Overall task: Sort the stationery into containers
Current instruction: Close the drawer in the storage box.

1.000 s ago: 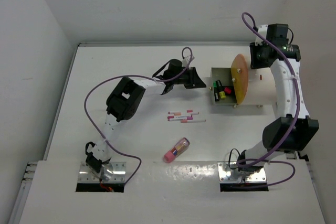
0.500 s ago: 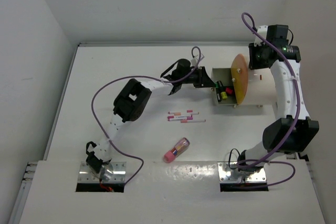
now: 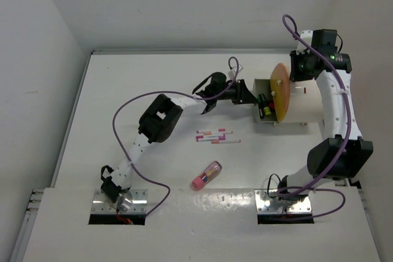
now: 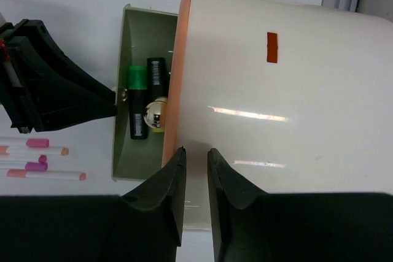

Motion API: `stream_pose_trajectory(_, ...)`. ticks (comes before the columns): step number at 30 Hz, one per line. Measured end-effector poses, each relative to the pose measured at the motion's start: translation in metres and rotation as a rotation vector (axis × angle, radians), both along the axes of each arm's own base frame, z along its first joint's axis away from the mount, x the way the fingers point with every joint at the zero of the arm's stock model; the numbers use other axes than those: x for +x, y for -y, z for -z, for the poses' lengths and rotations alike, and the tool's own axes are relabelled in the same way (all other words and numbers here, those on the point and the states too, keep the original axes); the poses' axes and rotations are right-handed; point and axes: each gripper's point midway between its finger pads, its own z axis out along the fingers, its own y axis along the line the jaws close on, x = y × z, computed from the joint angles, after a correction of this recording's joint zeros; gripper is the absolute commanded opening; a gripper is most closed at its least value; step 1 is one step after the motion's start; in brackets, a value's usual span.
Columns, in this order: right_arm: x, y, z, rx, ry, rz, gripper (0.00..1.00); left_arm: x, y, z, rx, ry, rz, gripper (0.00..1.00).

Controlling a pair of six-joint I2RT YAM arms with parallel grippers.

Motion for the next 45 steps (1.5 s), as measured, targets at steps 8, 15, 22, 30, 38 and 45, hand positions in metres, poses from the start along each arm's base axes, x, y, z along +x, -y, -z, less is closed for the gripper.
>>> stream_pose_trajectory(8,0.000,-0.002,0.000,0.010,-0.001,-0.008,0.18,-0.001,0.001,-0.002,-0.050,-0.010,-0.028,0.34)
stream_pose_trajectory(15,0.000,-0.003,0.000,0.014,-0.003,-0.011,0.18,0.005,-0.013,0.004,-0.031,-0.057,-0.102,0.38)
stream_pose_trajectory(22,0.000,-0.004,0.001,0.017,-0.007,-0.014,0.18,0.015,-0.020,-0.003,-0.045,-0.089,-0.150,0.45)
stream_pose_trajectory(30,-0.001,-0.004,0.001,0.019,-0.012,-0.014,0.17,0.018,-0.019,-0.011,-0.081,-0.140,-0.161,0.20)
stream_pose_trajectory(38,0.001,-0.006,0.001,0.027,-0.019,-0.020,0.13,0.024,-0.013,-0.012,-0.103,-0.147,-0.158,0.17)
stream_pose_trajectory(45,0.002,-0.007,0.002,0.034,-0.024,-0.025,0.12,0.025,-0.012,0.002,-0.115,-0.191,-0.160,0.12)
